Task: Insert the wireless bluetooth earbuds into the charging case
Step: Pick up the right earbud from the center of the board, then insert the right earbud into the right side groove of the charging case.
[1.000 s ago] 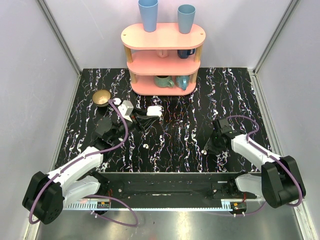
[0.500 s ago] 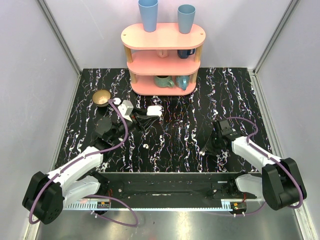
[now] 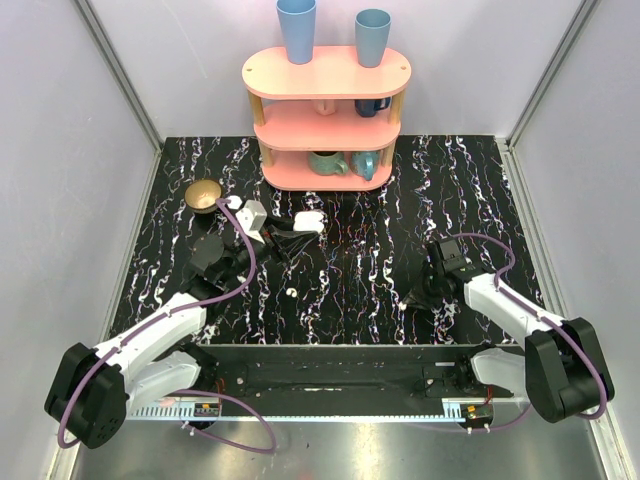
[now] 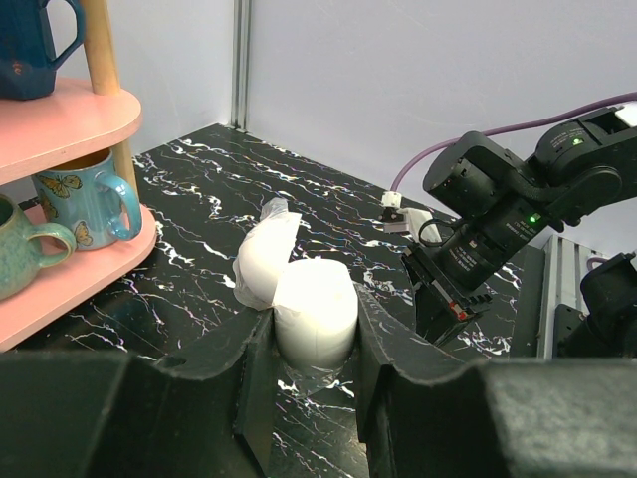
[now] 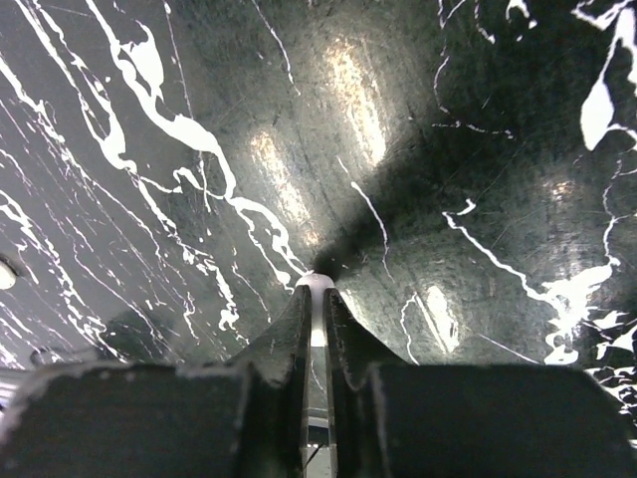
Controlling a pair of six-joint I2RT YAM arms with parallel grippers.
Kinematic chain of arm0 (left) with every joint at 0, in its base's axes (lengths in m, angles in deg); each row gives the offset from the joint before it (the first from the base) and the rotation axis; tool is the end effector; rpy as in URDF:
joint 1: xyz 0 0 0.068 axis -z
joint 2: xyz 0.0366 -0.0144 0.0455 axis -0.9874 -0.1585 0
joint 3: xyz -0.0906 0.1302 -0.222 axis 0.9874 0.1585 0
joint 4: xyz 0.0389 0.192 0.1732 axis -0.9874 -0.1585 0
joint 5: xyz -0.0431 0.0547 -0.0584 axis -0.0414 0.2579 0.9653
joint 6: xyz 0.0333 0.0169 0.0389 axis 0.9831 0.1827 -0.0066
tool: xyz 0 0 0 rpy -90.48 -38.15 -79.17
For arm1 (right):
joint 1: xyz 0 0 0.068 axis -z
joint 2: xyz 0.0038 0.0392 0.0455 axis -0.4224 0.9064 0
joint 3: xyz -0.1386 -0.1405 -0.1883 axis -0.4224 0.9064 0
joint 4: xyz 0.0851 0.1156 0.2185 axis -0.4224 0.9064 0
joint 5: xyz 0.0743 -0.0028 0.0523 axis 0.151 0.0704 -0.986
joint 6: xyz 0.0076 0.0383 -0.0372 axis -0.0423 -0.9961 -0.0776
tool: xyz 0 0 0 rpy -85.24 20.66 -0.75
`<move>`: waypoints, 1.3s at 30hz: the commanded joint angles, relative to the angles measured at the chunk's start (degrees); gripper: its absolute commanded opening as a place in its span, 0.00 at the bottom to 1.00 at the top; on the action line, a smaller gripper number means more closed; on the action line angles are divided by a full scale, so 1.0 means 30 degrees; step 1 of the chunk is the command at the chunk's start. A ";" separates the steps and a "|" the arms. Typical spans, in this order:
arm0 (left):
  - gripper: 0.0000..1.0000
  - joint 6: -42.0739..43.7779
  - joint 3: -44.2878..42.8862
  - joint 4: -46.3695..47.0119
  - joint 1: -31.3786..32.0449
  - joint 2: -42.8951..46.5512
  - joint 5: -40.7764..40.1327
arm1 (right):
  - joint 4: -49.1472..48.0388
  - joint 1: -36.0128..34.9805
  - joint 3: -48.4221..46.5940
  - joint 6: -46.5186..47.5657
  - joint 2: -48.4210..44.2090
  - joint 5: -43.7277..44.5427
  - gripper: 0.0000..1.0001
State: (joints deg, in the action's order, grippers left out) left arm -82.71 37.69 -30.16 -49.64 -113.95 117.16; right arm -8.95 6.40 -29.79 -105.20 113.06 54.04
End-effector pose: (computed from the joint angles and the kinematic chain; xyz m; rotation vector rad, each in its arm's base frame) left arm 0.1803 -0.1293 0.2932 0.6242 1.3004 -1.0132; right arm 0.1856 0.0678 0.1592 0.5816 2.7362 0.4988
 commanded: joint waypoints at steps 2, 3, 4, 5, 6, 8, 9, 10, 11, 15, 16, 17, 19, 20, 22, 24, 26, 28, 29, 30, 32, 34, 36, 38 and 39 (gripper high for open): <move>0.00 -0.0207 -0.0785 0.0671 -0.0043 0.0189 0.0362 | -0.0247 -0.0014 -0.0248 0.0598 -0.0309 -0.1070 0.07; 0.00 -0.0207 -0.0814 0.0642 -0.0044 0.0189 0.0420 | -0.0306 0.0015 -0.0335 0.0657 -0.0309 -0.1131 0.05; 0.00 -0.0207 -0.0844 0.0671 -0.0044 0.0160 0.0391 | -0.0364 -0.0014 -0.0394 0.0774 -0.0338 -0.1218 0.04; 0.00 -0.0207 -0.0815 0.0642 -0.0044 0.0160 0.0420 | -0.0394 0.0015 -0.0481 0.0891 -0.0455 -0.1422 0.01; 0.00 -0.0207 -0.0873 0.0642 -0.0044 0.0189 0.0449 | -0.0481 -0.0014 -0.0714 0.1008 -0.0514 -0.1540 0.00; 0.00 -0.0149 -0.0873 0.0642 -0.0015 0.0189 0.0420 | -0.0657 -0.0043 -0.1067 0.1359 -0.0864 -0.2007 0.00; 0.00 -0.0149 -0.0902 0.0642 -0.0043 0.0218 0.0449 | -0.0745 -0.0015 -0.1503 0.1506 -0.1011 -0.2184 0.00; 0.00 -0.0149 -0.0903 0.0671 -0.0044 0.0189 0.0479 | -0.0891 -0.0014 -0.1798 0.1855 -0.1128 -0.2360 0.00; 0.00 -0.0120 -0.0932 0.0671 -0.0044 0.0189 0.0566 | -0.1008 -0.0014 -0.2120 0.2062 -0.1478 -0.2768 0.00; 0.00 -0.0061 -0.1166 0.0817 -0.0044 0.0189 0.1151 | -0.2061 -0.0014 -0.4725 0.3467 -0.2037 -0.4234 0.00; 0.00 -0.0061 -0.1224 0.0847 -0.0044 0.0189 0.1240 | -0.2238 -0.0014 -0.5223 0.4021 -0.2096 -0.4556 0.00; 0.00 -0.0090 -0.1370 0.0847 -0.0044 0.0160 0.1502 | -0.2443 -0.0014 -0.6186 0.4230 -0.2096 -0.5110 0.00; 0.00 -0.0148 -0.1488 0.0846 -0.0044 0.0131 0.1737 | -0.3115 -0.0014 -0.7070 0.4816 -0.2038 -0.6017 0.00; 0.00 -0.0207 -0.1547 0.0905 -0.0073 0.0131 0.2029 | -0.3496 -0.0014 -0.7799 0.5079 -0.2038 -0.6488 0.00; 0.00 -0.0440 -0.1606 0.1255 -0.0073 0.0131 0.2440 | -0.4463 -0.0014 -0.8593 0.5896 -0.1921 -0.8006 0.00; 0.00 -0.0675 -0.1693 0.1578 -0.0102 0.0073 0.3405 | -0.5426 -0.0014 -0.9707 0.6688 -0.1658 -0.9036 0.00; 0.00 -0.1231 -0.1839 0.2338 -0.0132 -0.0045 0.4660 | -0.6075 -0.0044 -1.0817 0.7160 -0.1336 -1.0736 0.00; 0.00 -0.2134 -0.1956 0.3534 -0.0219 -0.0308 0.5456 | -0.6778 -0.0073 -1.1495 0.7892 -0.1101 -1.2370 0.00; 0.00 -0.2547 -0.2015 0.4064 -0.0249 -0.0483 0.6330 | -0.7129 -0.0073 -1.1991 0.8126 -0.1071 -1.2961 0.00; 0.00 -0.3015 -0.2016 0.4766 -0.0307 -0.0775 0.6715 | -0.7713 -0.0073 -1.2286 0.8592 -0.1013 -1.3547 0.00; 0.00 -0.4684 -0.2045 0.7166 -0.0424 -0.1186 0.7622 | -0.8534 -0.0161 -1.2872 0.8772 -0.1042 -1.5130 0.00; 0.00 -0.6349 -0.2016 0.9532 -0.0541 -0.1801 0.7977 | -0.9820 -0.0336 -1.3341 0.8744 -0.0896 -1.6881 0.00; 0.00 -0.7409 -0.2074 1.0977 -0.0658 -0.2560 0.8213 | -1.0353 -0.0540 -1.3986 0.8656 -0.0749 -1.7943 0.00; 0.00 -0.8904 -0.2133 1.3057 -0.0747 -0.3002 0.8242 | -1.0268 -0.1007 -1.4658 0.8772 -0.0632 -1.9029 0.00; 0.00 -0.9343 -0.2220 1.3644 -0.0776 -0.3468 0.8272 | -0.9977 -0.1272 -1.4836 0.9092 -0.0603 -1.9206 0.00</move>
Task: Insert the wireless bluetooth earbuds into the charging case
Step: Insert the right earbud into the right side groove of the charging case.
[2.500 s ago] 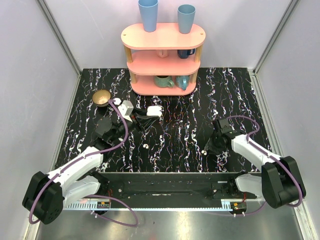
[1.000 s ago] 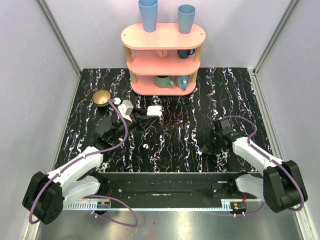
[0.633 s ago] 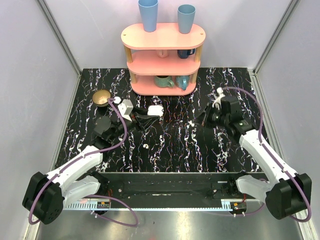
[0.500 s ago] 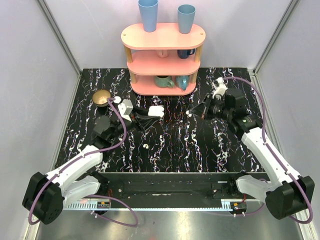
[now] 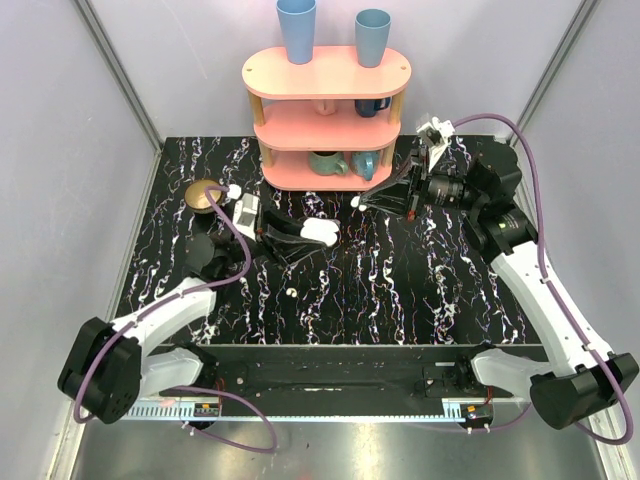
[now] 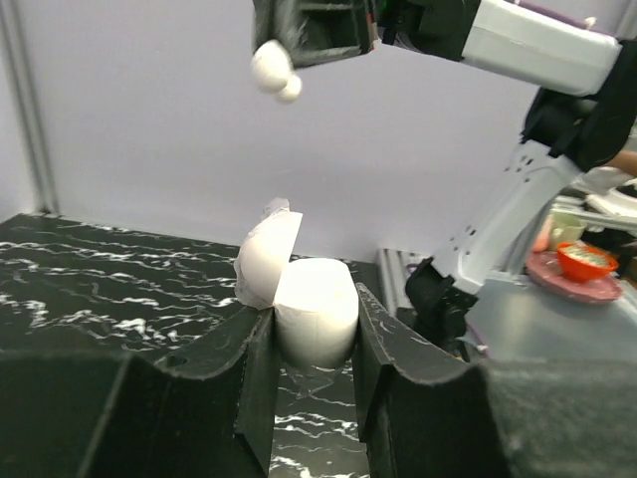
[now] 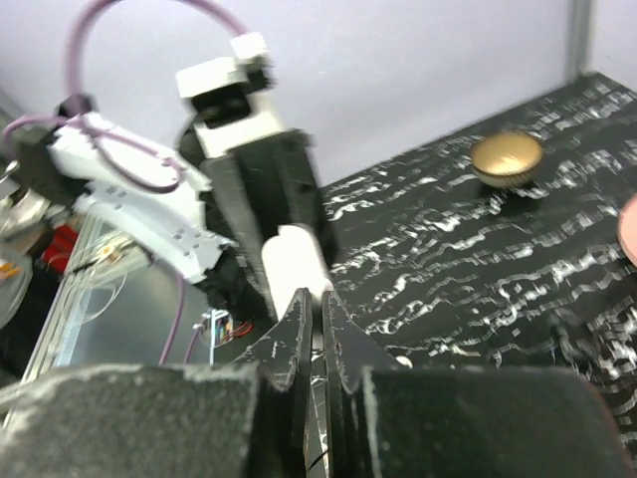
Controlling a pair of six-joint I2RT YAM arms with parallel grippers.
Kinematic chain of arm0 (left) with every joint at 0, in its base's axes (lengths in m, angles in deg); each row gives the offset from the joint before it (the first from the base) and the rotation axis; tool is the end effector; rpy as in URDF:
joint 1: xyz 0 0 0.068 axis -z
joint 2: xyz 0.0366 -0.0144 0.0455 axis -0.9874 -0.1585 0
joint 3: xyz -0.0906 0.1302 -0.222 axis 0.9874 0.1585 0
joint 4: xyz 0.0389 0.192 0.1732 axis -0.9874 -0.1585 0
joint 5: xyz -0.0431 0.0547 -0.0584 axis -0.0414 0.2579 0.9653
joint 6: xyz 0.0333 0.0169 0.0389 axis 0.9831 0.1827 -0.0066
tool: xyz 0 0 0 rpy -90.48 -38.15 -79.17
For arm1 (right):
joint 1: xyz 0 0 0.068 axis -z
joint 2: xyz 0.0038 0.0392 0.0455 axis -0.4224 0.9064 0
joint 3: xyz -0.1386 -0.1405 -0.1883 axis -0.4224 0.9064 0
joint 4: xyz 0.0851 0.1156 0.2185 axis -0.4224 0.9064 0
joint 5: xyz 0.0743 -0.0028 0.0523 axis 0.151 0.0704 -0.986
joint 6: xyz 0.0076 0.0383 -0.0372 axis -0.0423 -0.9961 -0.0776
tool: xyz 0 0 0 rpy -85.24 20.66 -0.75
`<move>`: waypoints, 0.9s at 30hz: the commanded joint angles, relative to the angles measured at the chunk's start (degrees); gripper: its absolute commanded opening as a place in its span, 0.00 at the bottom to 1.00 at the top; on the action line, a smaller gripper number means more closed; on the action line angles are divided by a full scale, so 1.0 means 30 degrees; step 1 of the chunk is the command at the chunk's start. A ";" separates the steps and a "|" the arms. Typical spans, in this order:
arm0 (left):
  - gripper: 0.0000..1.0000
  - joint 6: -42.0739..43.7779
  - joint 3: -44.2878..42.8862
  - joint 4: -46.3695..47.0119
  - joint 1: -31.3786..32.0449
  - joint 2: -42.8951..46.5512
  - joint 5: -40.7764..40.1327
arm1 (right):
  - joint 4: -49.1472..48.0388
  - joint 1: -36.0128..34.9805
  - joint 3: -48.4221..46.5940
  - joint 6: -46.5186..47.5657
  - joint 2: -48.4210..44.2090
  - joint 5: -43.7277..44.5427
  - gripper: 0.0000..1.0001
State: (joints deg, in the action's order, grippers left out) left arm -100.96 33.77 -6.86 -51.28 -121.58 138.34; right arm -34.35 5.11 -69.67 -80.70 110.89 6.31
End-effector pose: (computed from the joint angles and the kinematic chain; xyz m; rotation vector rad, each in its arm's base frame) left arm 0.1832 -0.1353 0.3233 0.8283 1.0487 -1.3858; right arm 0.2180 0.1102 0.4393 -0.8234 1.4804 1.2673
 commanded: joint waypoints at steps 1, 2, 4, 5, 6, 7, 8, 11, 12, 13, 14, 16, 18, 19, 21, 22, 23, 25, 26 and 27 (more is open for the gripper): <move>0.00 -0.4047 -0.0975 0.6811 -0.0288 -0.1104 0.1270 | -0.1189 -0.1076 -0.1716 0.1276 0.0061 -0.3470 0.00; 0.00 -0.4403 -0.1178 0.7198 -0.0259 -0.1309 0.1329 | -0.0867 -0.1630 -0.2065 0.1686 0.0031 -0.3443 0.00; 0.00 -0.4960 -0.1501 0.7816 -0.0288 -0.1720 0.1562 | 0.0831 -0.2160 -0.2476 0.3033 -0.0027 -0.3181 0.00; 0.00 -0.5051 -0.1590 0.7933 -0.0288 -0.1837 0.1593 | 0.1734 -0.2540 -0.2624 0.3414 -0.0027 -0.2976 0.00; 0.00 -0.5138 -0.1649 0.7963 -0.0259 -0.1838 0.1564 | 0.2150 -0.2718 -0.2771 0.4143 -0.0056 -0.2857 0.00; 0.00 -0.5139 -0.1736 0.7992 -0.0288 -0.1809 0.1651 | 0.2444 -0.2835 -0.2917 0.4354 -0.0028 -0.2653 0.00; 0.00 -0.5168 -0.1766 0.8022 -0.0288 -0.1838 0.1681 | 0.2940 -0.3127 -0.3005 0.4530 -0.0027 -0.2448 0.00; 0.00 -0.5344 -0.1913 0.8080 -0.0288 -0.1780 0.1769 | 0.4052 -0.3451 -0.3123 0.5584 0.0001 -0.1716 0.00; 0.00 -0.5402 -0.1942 0.8139 -0.0288 -0.1751 0.1769 | 0.4406 -0.3626 -0.3182 0.6253 0.0031 -0.1395 0.00; 0.00 -0.5519 -0.2000 0.8168 -0.0259 -0.1751 0.1856 | 0.4700 -0.3715 -0.3269 0.6521 0.0089 -0.0724 0.00; 0.00 -0.5607 -0.2001 0.8197 -0.0259 -0.1722 0.1915 | 0.5254 -0.3774 -0.3328 0.6553 0.0148 -0.0515 0.00; 0.00 -0.5841 -0.2117 0.8285 -0.0259 -0.1721 0.2061 | 0.5464 -0.3920 -0.3416 0.7489 0.0382 -0.0192 0.00; 0.00 -0.5901 -0.2089 0.8315 -0.0288 -0.1692 0.2062 | 0.5523 -0.4037 -0.3533 0.7665 0.0470 -0.0190 0.00; 0.00 -0.5930 -0.2089 0.8286 -0.0288 -0.1663 0.2149 | 0.5494 -0.4183 -0.3621 0.7724 0.0558 -0.0161 0.00; 0.00 -0.6018 -0.2118 0.8344 -0.0288 -0.1663 0.2208 | 0.5464 -0.4330 -0.3680 0.7928 0.0675 -0.0074 0.00; 0.00 -0.6105 -0.2147 0.8373 -0.0259 -0.1663 0.2266 | 0.5464 -0.4476 -0.3709 0.7959 0.0821 0.0043 0.00; 0.00 -0.6135 -0.2147 0.8402 -0.0288 -0.1721 0.2267 | 0.5522 -0.4506 -0.3739 0.8017 0.0909 0.0044 0.00; 0.00 -0.6368 -0.2206 0.8636 -0.0288 -0.1779 0.2354 | 0.5523 -0.4710 -0.3768 0.8193 0.1143 0.0247 0.00; 0.00 -0.6486 -0.2264 0.8724 -0.0288 -0.1838 0.2384 | 0.5610 -0.4857 -0.3768 0.8252 0.1202 0.0278 0.00; 0.00 -0.6603 -0.2294 0.8899 -0.0288 -0.1867 0.2442 | 0.5669 -0.4974 -0.3797 0.8368 0.1232 0.0336 0.00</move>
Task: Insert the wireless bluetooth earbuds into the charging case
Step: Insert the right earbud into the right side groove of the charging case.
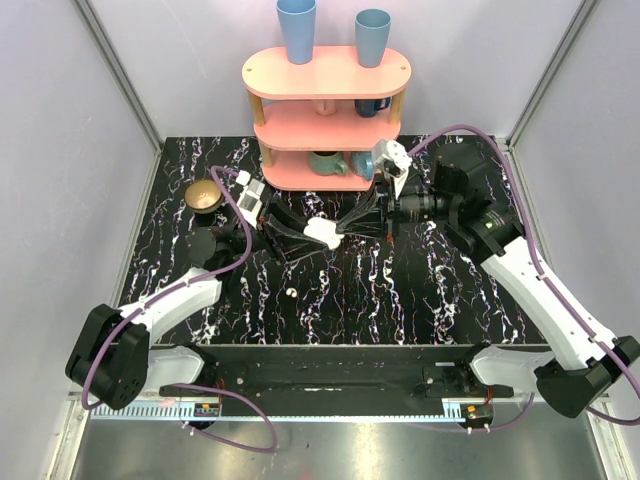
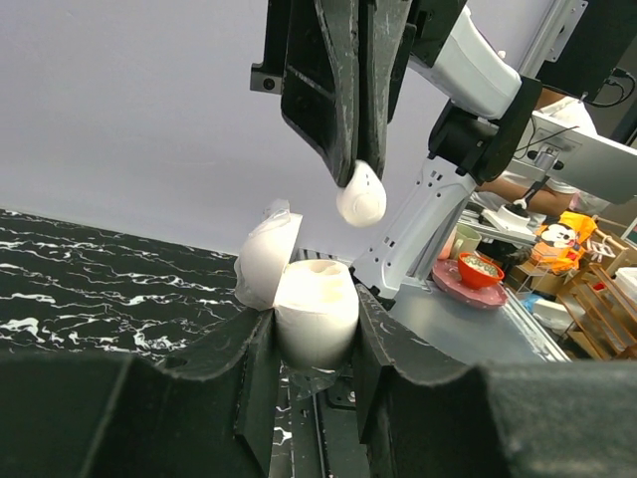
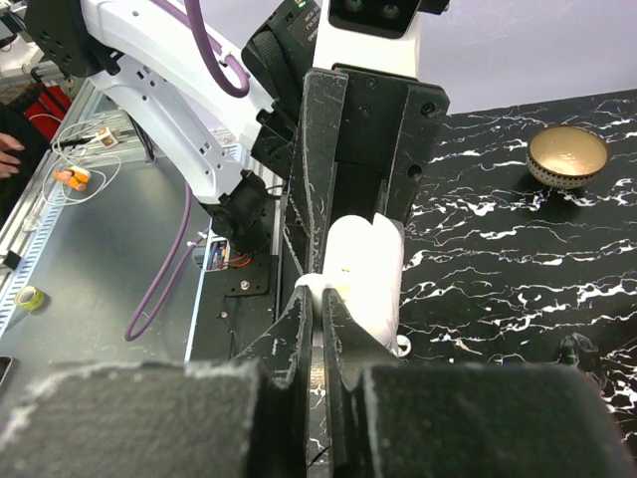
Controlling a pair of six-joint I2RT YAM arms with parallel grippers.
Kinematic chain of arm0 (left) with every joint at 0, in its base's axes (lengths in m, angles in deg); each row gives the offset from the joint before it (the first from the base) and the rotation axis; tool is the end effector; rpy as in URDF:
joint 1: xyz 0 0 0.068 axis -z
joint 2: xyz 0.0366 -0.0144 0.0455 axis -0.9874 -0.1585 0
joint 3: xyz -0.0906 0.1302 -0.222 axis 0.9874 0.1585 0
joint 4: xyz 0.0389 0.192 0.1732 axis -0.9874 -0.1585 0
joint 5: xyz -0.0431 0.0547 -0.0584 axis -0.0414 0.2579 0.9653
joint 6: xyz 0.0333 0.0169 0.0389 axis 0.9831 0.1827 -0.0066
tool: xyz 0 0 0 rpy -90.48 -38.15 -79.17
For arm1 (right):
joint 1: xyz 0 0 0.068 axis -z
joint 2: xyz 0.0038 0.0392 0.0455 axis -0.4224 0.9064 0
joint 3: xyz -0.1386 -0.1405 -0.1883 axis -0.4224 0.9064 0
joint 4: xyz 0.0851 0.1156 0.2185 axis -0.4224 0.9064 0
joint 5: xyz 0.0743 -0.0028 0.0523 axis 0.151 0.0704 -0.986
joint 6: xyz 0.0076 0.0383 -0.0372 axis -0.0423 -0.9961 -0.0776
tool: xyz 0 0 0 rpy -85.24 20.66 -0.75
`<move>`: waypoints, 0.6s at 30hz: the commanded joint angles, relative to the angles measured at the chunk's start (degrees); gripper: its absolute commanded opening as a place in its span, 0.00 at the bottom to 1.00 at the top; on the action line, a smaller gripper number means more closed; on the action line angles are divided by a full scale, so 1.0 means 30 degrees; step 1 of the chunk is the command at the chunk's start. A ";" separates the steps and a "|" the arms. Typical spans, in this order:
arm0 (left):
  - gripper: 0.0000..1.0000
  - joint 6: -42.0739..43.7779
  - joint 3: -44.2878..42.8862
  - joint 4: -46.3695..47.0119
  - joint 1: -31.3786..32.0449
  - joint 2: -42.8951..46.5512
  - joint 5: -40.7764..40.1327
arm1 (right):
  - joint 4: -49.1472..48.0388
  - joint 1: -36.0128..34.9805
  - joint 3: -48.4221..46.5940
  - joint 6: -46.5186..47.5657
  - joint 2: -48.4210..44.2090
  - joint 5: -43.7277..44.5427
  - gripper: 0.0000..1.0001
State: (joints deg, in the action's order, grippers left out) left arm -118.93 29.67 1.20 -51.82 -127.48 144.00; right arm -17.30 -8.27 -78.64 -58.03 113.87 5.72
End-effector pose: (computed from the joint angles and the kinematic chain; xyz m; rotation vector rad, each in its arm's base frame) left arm 0.1957 -0.1422 0.3331 0.8218 1.1122 -1.6385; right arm 0.1879 0.1588 0.4511 -1.2309 1.3239 1.2232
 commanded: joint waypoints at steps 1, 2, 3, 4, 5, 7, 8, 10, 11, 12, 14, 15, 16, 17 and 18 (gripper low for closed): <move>0.00 -0.0760 -0.0953 0.6328 -0.0106 0.0041 0.0585 | -0.0042 -0.0603 -0.0781 0.0872 0.0328 0.0882 0.00; 0.00 -0.0849 -0.0953 0.6417 -0.0106 0.0041 0.0585 | 0.0015 -0.0720 -0.0752 0.0960 0.0358 0.1059 0.00; 0.00 -0.0908 -0.0953 0.6534 -0.0106 0.0041 0.0585 | 0.0103 -0.0925 -0.0723 0.1251 0.0359 0.1380 0.00; 0.00 -0.0995 -0.0982 0.6622 -0.0077 0.0012 0.0556 | 0.0162 -0.0985 -0.0693 0.1399 0.0388 0.1586 0.00; 0.00 -0.1025 -0.0983 0.6623 -0.0106 0.0012 0.0527 | 0.0481 -0.1072 -0.0722 0.1632 0.0446 0.1791 0.00; 0.00 -0.1055 -0.0954 0.6652 -0.0106 0.0041 0.0497 | 0.0718 -0.1336 -0.0751 0.1897 0.0534 0.2288 0.00; 0.00 -0.1055 -0.0953 0.6652 -0.0106 0.0070 0.0497 | 0.0951 -0.1424 -0.0752 0.2101 0.0563 0.2437 0.00; 0.00 -0.1026 -0.0953 0.6681 -0.0106 0.0041 0.0438 | 0.0983 -0.1629 -0.0636 0.2220 0.0564 0.2934 0.00; 0.00 -0.1026 -0.0953 0.6681 -0.0106 0.0012 0.0409 | 0.1099 -0.1659 -0.0606 0.2307 0.0564 0.3052 0.00; 0.00 -0.0967 -0.0953 0.6710 -0.0106 0.0012 0.0322 | 0.1187 -0.1746 -0.0605 0.2424 0.0593 0.3227 0.00; 0.00 -0.0880 -0.0895 0.6711 -0.0077 0.0041 0.0175 | 0.1275 -0.1893 -0.0489 0.2484 0.0564 0.3346 0.00; 0.00 -0.0850 -0.0866 0.6710 -0.0077 0.0041 0.0146 | 0.1334 -0.1893 -0.0488 0.2455 0.0593 0.3375 0.00; 0.00 -0.0821 -0.0866 0.6739 -0.0106 0.0012 0.0087 | 0.1363 -0.1980 -0.0430 0.2484 0.0564 0.3463 0.00; 0.00 -0.0791 -0.0895 0.6711 -0.0106 0.0012 0.0087 | 0.1393 -0.2010 -0.0371 0.2455 0.0535 0.3550 0.00; 0.00 -0.0791 -0.0924 0.6739 -0.0106 -0.0017 0.0087 | 0.1422 -0.2040 -0.0284 0.2513 0.0447 0.3667 0.00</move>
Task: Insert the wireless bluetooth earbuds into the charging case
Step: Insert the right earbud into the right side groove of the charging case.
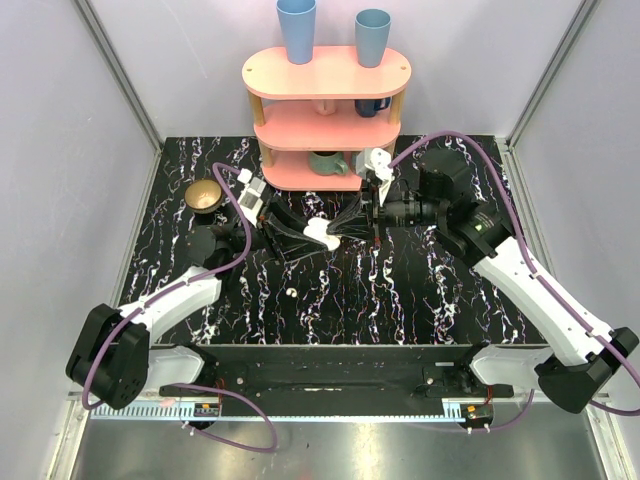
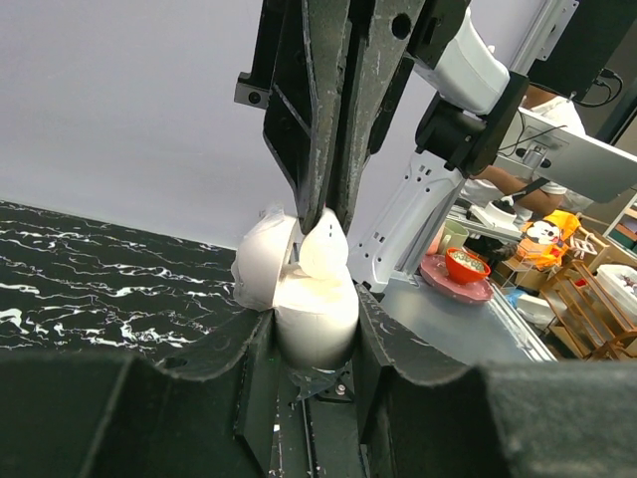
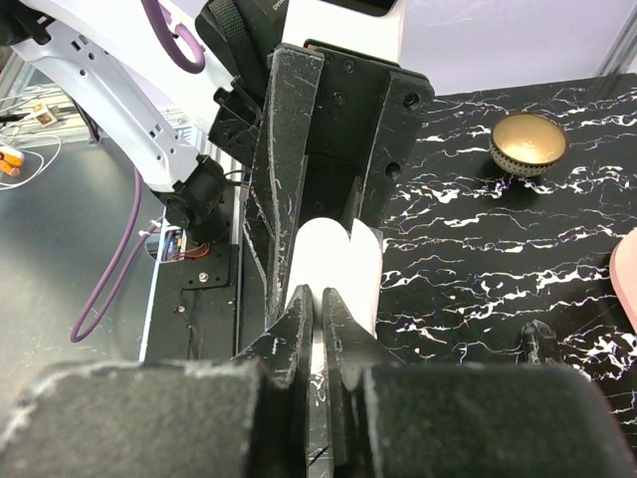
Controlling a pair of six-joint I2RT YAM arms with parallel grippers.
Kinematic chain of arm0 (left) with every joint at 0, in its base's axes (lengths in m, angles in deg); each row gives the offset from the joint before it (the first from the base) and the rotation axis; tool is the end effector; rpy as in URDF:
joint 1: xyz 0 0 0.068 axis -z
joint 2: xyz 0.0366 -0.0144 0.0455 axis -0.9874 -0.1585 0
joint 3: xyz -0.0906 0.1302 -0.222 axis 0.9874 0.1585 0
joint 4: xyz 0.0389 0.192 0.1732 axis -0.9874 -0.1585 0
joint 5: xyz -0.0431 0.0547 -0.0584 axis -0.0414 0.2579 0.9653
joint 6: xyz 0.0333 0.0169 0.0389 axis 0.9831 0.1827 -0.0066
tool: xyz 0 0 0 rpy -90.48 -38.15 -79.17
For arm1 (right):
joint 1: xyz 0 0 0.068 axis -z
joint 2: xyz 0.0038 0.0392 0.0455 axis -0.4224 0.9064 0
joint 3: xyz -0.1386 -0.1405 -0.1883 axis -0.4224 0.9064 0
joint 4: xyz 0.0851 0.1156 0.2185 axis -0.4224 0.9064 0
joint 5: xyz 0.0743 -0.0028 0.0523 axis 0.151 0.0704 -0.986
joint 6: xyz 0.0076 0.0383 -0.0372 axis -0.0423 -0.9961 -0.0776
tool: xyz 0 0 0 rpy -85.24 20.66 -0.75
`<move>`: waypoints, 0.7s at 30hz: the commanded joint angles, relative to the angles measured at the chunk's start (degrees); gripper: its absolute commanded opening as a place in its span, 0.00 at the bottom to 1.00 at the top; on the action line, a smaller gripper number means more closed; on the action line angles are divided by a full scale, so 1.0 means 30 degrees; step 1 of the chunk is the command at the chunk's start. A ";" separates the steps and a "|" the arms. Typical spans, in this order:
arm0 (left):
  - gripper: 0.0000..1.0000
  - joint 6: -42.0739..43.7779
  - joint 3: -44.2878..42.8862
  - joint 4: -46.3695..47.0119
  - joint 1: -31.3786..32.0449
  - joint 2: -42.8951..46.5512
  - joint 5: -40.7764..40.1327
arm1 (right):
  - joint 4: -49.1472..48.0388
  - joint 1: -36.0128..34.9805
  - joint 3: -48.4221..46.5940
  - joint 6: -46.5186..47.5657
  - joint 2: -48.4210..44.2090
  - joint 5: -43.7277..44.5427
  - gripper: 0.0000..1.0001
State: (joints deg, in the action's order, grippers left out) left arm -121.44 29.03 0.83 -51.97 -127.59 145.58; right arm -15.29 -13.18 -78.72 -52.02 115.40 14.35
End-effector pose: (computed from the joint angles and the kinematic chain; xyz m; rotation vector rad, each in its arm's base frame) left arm 0.1962 -0.1424 0.3351 0.8325 1.1384 -1.6775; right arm 0.1853 0.1793 0.4414 -1.2631 1.3401 1.1016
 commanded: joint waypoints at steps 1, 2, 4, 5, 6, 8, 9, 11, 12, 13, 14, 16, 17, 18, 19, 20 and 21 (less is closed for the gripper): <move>0.00 0.0076 -0.0742 0.6864 -0.0055 0.0048 -0.0438 | 0.0839 -0.0459 -0.0225 0.0539 -0.0092 0.0907 0.00; 0.00 0.0105 -0.0742 0.6864 -0.0055 0.0019 -0.0438 | 0.0927 -0.0488 -0.0166 0.0626 -0.0093 0.0995 0.00; 0.00 0.0105 -0.0742 0.6864 -0.0055 0.0019 -0.0409 | 0.1219 -0.0518 -0.0078 0.0773 -0.0210 0.1200 0.00; 0.00 0.0134 -0.0713 0.6864 -0.0055 0.0048 -0.0437 | 0.1279 -0.0547 -0.0049 0.0919 -0.0239 0.1288 0.00; 0.00 0.0164 -0.0684 0.6893 -0.0055 0.0019 -0.0467 | 0.1337 -0.0547 -0.0020 0.0978 -0.0384 0.1434 0.00; 0.00 0.0222 -0.0625 0.6864 -0.0055 0.0077 -0.0525 | 0.1484 -0.0547 0.0039 0.1095 -0.0473 0.1523 0.00; 0.00 0.0310 -0.0538 0.6864 -0.0055 0.0106 -0.0700 | 0.1571 -0.0547 -0.0019 0.1096 -0.0532 0.1523 0.00; 0.00 0.0427 -0.0479 0.6835 -0.0026 0.0136 -0.0760 | 0.1690 -0.0518 -0.0019 0.0950 -0.0561 0.1465 0.00; 0.00 0.0486 -0.0478 0.6834 -0.0055 0.0165 -0.0760 | 0.1689 -0.0518 -0.0048 0.0891 -0.0561 0.1407 0.00; 0.00 0.0515 -0.0478 0.6834 -0.0055 0.0165 -0.0760 | 0.1602 -0.0547 -0.0049 0.0775 -0.0561 0.1348 0.00; 0.00 0.0515 -0.0449 0.6834 -0.0026 0.0165 -0.0760 | 0.1543 -0.0518 -0.0049 0.0658 -0.0590 0.1347 0.00; 0.00 0.0574 -0.0449 0.6805 -0.0055 0.0136 -0.0818 | 0.1281 -0.0547 0.0038 0.0481 -0.0766 0.1493 0.00; 0.00 0.0632 -0.0449 0.6834 -0.0055 0.0136 -0.0819 | 0.1279 -0.0547 0.0039 0.0481 -0.0854 0.1552 0.00; 0.00 0.0691 -0.0420 0.6834 -0.0026 0.0165 -0.0877 | 0.1221 -0.0547 0.0097 0.0481 -0.0999 0.1552 0.00; 0.00 0.0720 -0.0420 0.6805 -0.0055 0.0194 -0.0935 | 0.1076 -0.0576 0.0127 0.0423 -0.1088 0.1581 0.00; 0.00 0.0779 -0.0391 0.6805 -0.0055 0.0194 -0.0965 | 0.0987 -0.0518 0.0185 0.0393 -0.1118 0.1640 0.00; 0.00 0.0808 -0.0362 0.6805 -0.0026 0.0194 -0.0994 | 0.0870 -0.0547 0.0302 0.0335 -0.1263 0.1669 0.00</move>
State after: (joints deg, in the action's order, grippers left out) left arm -120.39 29.03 0.83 -51.97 -127.89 145.10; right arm -12.76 -14.17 -78.64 -50.31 113.82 18.24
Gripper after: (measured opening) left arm 0.339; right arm 0.075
